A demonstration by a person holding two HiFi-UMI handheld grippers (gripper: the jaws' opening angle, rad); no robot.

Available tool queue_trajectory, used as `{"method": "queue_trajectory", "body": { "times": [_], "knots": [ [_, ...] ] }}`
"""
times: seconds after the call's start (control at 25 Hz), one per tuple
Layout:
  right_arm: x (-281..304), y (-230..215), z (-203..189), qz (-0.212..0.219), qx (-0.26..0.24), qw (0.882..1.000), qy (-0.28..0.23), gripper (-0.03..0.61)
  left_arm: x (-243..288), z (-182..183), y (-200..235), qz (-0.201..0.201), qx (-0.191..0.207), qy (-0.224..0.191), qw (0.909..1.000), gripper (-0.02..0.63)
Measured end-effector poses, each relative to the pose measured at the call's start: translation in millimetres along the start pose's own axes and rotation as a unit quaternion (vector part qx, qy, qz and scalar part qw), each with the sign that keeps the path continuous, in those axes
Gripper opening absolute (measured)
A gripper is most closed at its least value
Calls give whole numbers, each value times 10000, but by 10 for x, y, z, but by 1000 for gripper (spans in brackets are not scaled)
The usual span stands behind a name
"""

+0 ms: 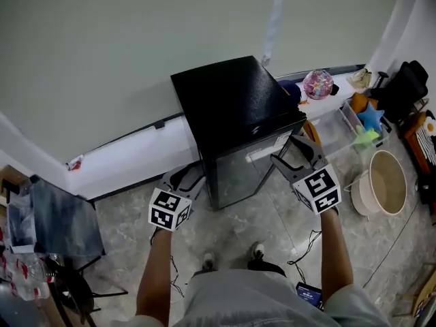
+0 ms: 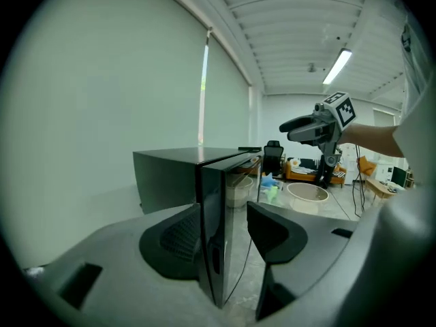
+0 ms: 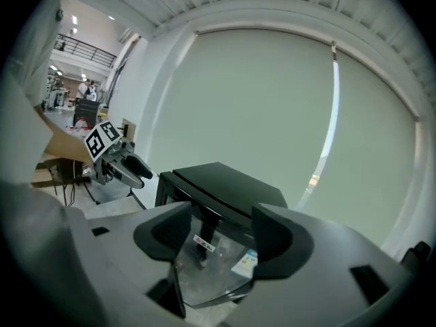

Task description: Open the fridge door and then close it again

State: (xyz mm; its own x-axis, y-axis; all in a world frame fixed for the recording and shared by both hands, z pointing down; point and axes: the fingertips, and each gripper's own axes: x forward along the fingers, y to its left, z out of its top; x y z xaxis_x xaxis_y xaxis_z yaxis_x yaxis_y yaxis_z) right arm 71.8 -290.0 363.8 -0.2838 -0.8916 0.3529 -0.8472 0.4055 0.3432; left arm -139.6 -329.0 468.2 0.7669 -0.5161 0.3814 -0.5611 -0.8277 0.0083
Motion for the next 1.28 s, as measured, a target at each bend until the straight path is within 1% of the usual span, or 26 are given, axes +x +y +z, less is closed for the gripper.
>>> {"method": "queue_trajectory", "body": {
  "times": [0.12,0.28,0.44,0.64,0.76,0.88,1.08,1.28],
  "knots": [
    [300,-88,5,444,-482,9978,25,272,108,-49,22,264,-203,85,9994,201],
    [640,-103,-88,1013,-971,9900,145,272,214,-169,15,570,-484,156,9971,201],
    [887,-11,-145,1550,-1373,9781,226,270,250,-324,28,805,-720,267,9938,201],
    [1080,139,-211,2054,-1877,9599,341,268,285,-531,18,957,-932,423,9901,202],
    [1146,222,-266,2293,-2342,9438,423,267,299,-601,-17,951,-966,500,9895,202],
    [1178,292,-307,2469,-2614,9320,456,236,301,-653,-22,869,-1008,549,9896,202],
    [1250,350,-289,2594,-2711,9260,421,221,323,-776,-10,697,-1051,693,9896,202],
    [1267,349,-289,2690,-2711,9235,359,221,469,-853,17,505,-1179,726,9891,202]
  ]
}}
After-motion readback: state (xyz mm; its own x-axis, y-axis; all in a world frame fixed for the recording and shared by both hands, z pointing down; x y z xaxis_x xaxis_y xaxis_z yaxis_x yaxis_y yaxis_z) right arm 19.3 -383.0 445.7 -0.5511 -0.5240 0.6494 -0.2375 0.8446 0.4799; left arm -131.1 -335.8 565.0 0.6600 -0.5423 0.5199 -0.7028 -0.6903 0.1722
